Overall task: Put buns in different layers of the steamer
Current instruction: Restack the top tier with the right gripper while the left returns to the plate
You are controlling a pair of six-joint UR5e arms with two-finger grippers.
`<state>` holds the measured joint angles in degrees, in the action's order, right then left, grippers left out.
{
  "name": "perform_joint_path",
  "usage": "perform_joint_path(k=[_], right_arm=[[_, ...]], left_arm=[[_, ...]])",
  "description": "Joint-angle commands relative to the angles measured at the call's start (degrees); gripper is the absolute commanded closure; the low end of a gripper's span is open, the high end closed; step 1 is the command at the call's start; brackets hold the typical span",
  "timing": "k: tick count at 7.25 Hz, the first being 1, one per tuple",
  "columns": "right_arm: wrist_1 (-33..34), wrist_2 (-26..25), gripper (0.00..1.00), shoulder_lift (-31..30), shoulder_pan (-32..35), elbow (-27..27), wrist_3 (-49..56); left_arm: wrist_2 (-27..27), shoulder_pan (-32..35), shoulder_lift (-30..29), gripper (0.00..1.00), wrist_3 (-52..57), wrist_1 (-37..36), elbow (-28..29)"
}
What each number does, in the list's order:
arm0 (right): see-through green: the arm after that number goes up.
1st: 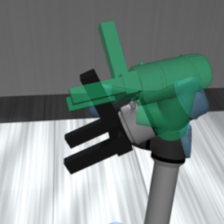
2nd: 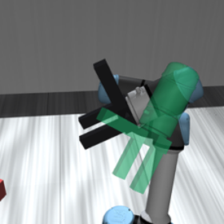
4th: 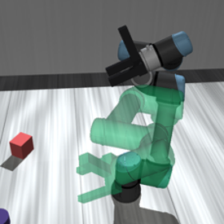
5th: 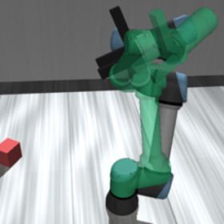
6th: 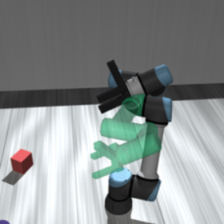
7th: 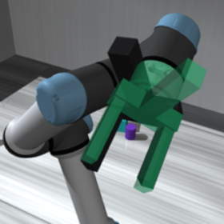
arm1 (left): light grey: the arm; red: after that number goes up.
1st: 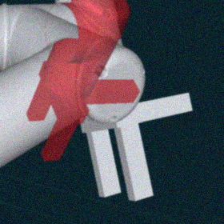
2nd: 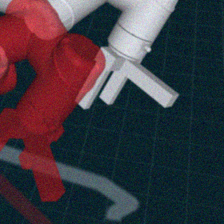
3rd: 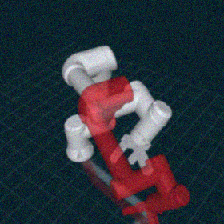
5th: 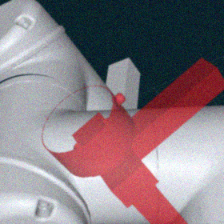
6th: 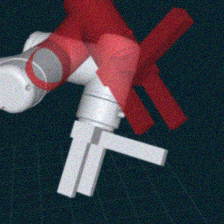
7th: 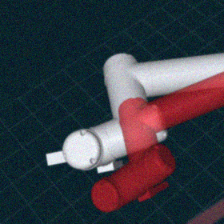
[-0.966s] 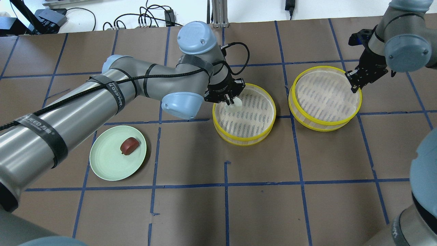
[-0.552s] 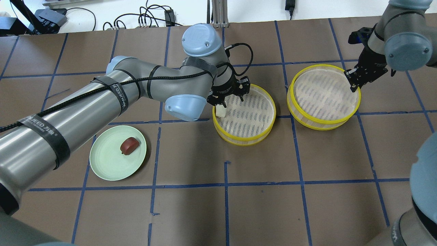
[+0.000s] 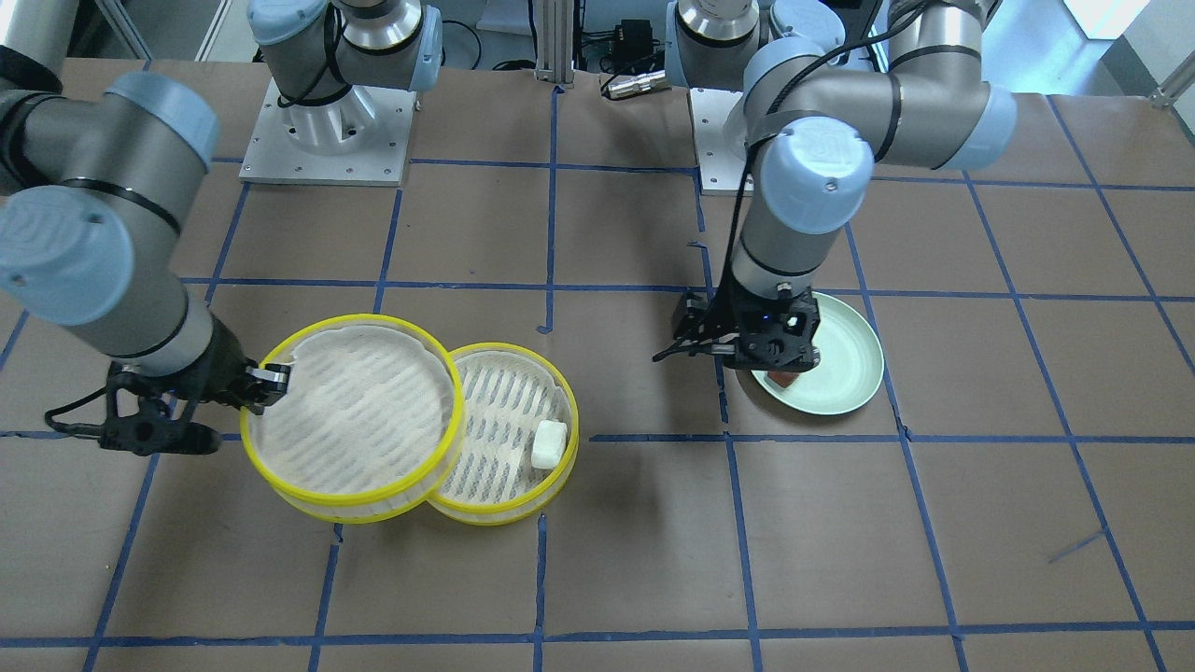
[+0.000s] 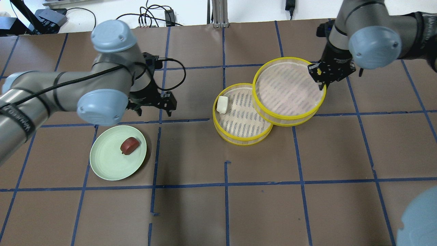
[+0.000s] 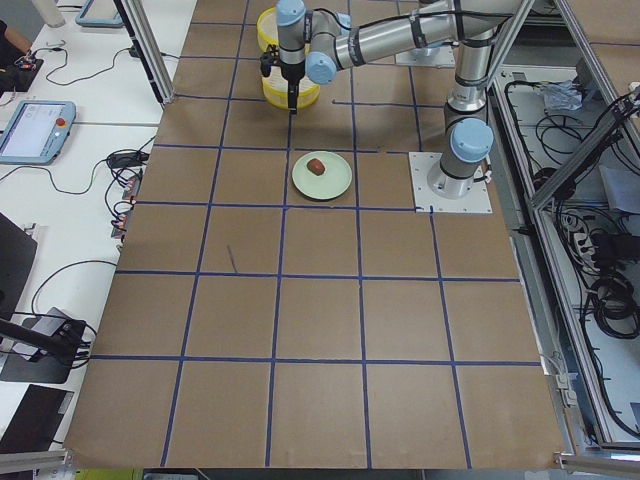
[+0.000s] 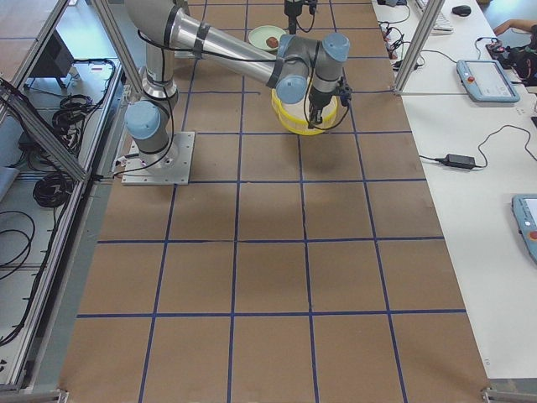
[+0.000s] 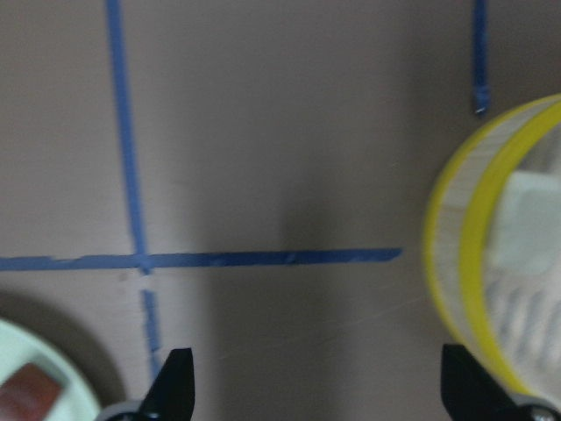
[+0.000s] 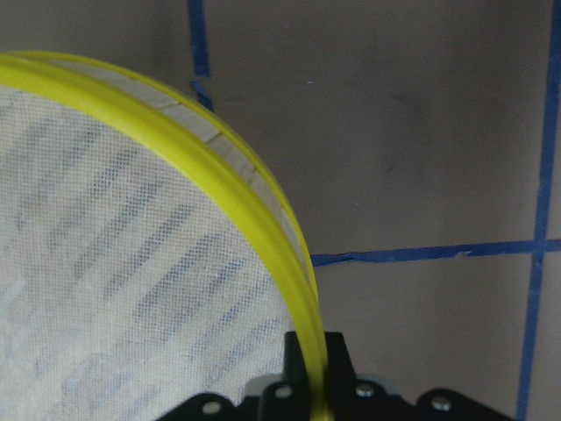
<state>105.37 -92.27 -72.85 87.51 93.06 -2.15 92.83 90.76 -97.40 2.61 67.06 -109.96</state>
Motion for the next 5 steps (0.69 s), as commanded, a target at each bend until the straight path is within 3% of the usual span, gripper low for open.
perform_joint_path(k=[1, 5], right_arm=[[1.1, 0.2, 0.92, 2.0, 8.4, -0.4, -14.6], [3.6, 1.3, 0.91, 3.9, 11.2, -0.2, -18.0]], left_arm=[[5.1, -8.1, 2.5, 0.03, 6.4, 0.7, -8.0], [5.1, -8.8, -7.4, 0.01, 6.8, -5.3, -7.0]])
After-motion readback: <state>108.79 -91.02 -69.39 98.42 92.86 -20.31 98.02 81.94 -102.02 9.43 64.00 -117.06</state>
